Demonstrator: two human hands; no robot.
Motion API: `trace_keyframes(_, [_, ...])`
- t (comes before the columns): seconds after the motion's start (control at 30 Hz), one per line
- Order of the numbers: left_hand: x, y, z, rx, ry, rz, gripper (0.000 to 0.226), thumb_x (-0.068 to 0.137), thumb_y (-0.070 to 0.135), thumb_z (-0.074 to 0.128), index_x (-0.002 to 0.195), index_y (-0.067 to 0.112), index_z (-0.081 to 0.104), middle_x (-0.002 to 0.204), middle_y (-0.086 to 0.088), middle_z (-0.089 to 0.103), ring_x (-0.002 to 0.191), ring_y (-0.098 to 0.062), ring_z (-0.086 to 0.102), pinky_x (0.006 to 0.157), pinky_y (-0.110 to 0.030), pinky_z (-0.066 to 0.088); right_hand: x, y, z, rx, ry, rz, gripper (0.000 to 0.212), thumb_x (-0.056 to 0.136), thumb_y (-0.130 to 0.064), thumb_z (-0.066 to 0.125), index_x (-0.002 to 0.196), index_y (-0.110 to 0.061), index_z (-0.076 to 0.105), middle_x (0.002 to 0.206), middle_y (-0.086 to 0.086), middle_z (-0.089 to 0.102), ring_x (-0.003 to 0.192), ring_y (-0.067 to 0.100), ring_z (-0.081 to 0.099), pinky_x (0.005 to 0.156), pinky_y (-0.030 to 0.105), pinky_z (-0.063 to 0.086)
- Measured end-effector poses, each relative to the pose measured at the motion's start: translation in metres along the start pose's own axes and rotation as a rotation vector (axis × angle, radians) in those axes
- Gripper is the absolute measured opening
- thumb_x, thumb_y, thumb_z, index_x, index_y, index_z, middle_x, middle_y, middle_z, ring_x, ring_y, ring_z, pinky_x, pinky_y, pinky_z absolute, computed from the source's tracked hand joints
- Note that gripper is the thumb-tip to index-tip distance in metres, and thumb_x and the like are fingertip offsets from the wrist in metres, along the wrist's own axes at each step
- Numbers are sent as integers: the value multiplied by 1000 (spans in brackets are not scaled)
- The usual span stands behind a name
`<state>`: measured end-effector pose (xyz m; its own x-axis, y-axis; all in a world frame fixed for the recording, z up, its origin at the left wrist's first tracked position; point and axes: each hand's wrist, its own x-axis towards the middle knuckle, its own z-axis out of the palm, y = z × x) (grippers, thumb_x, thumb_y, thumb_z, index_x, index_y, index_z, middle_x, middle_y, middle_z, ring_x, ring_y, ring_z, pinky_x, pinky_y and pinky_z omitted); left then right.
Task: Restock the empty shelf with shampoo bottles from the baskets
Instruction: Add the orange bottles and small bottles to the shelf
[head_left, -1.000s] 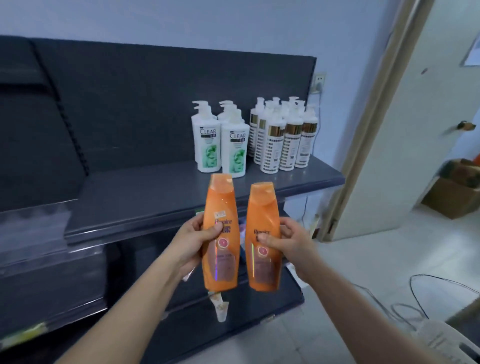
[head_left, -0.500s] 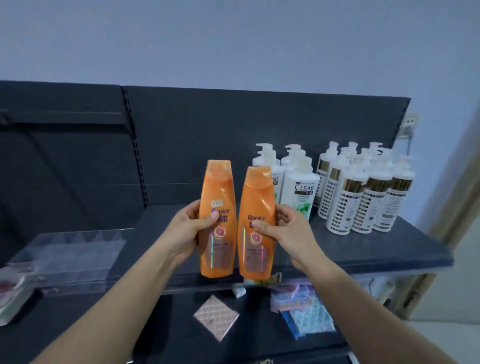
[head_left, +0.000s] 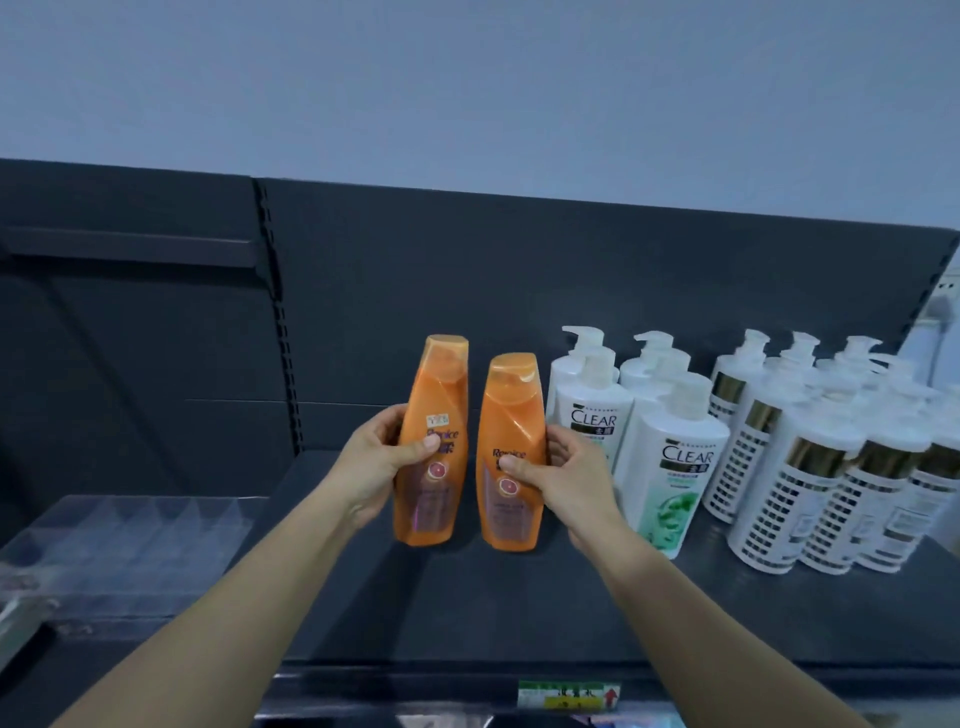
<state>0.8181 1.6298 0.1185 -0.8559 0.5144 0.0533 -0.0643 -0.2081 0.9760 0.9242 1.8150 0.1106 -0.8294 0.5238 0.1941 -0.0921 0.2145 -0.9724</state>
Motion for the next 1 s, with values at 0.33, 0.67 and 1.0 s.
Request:
trace_keyframes(0.33, [85, -24, -28, 40, -23, -51, 40, 81, 0, 70, 118, 11, 61, 110, -11, 71, 100, -23, 69, 74, -26, 54, 68, 33, 38, -35, 74, 60, 33, 75, -11, 84, 86, -36, 65, 80, -20, 72, 78, -12, 66, 69, 15, 52])
trace_keyframes(0.67, [129, -43, -48, 10, -70, -67, 55, 72, 10, 81, 123, 13, 60, 114, -13, 70, 110, -30, 65, 92, -42, 53, 106, 49, 54, -47, 126, 73, 39, 81, -8, 77, 109, -27, 58, 94, -21, 62, 87, -10, 59, 65, 7, 47])
trace_keyframes(1.0, [125, -44, -52, 741, 40, 127, 44, 67, 27, 87, 100, 23, 59, 93, 12, 68, 86, 0, 63, 71, -18, 48, 113, 65, 66, -370, 193, 76, 85, 57, -67, 66, 130, -26, 51, 118, -7, 59, 109, 15, 59, 94, 44, 53])
